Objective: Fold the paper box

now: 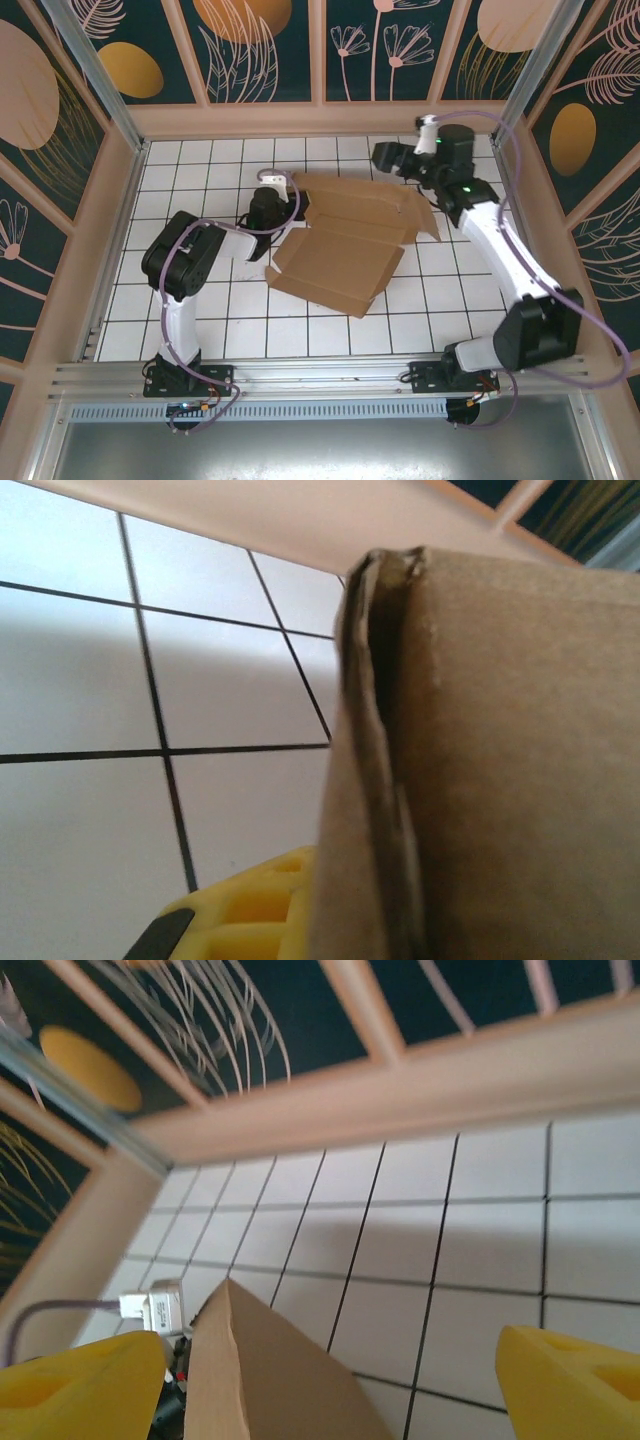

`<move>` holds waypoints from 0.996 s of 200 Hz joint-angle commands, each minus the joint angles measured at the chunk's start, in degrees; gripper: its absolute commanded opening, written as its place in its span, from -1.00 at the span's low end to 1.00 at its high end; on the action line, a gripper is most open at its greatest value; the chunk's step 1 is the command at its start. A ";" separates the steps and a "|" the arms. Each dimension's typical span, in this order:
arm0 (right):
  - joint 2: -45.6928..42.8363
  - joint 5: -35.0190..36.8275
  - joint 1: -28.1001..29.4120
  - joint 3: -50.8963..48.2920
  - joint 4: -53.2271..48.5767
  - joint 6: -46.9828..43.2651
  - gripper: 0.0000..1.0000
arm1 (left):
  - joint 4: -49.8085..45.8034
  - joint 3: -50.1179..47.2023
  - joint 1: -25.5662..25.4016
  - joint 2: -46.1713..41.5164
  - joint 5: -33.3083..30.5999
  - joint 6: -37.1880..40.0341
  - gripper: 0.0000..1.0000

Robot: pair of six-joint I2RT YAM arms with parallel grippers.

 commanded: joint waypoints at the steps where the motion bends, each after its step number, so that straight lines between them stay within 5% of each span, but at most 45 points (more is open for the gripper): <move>1: -6.83 1.03 -3.69 -3.57 4.25 3.41 0.71 | 5.81 -0.86 2.23 -0.90 2.57 -8.90 -1.00; 71: -19.22 -8.09 -20.78 -21.57 14.56 18.07 0.59 | 17.48 -1.81 5.08 -0.45 9.81 -21.56 -1.00; 105: -20.00 -14.64 -18.48 -27.05 19.74 20.27 0.58 | 17.12 -0.46 5.21 -0.47 10.35 -23.36 -1.00; 161: -19.09 -15.54 -7.38 -30.16 31.87 24.46 0.59 | 19.10 0.92 5.19 0.18 10.17 -25.47 -1.00; 199: -16.42 -17.88 -4.88 -30.96 38.75 28.57 0.42 | 19.24 1.18 5.19 0.73 10.18 -25.37 -1.00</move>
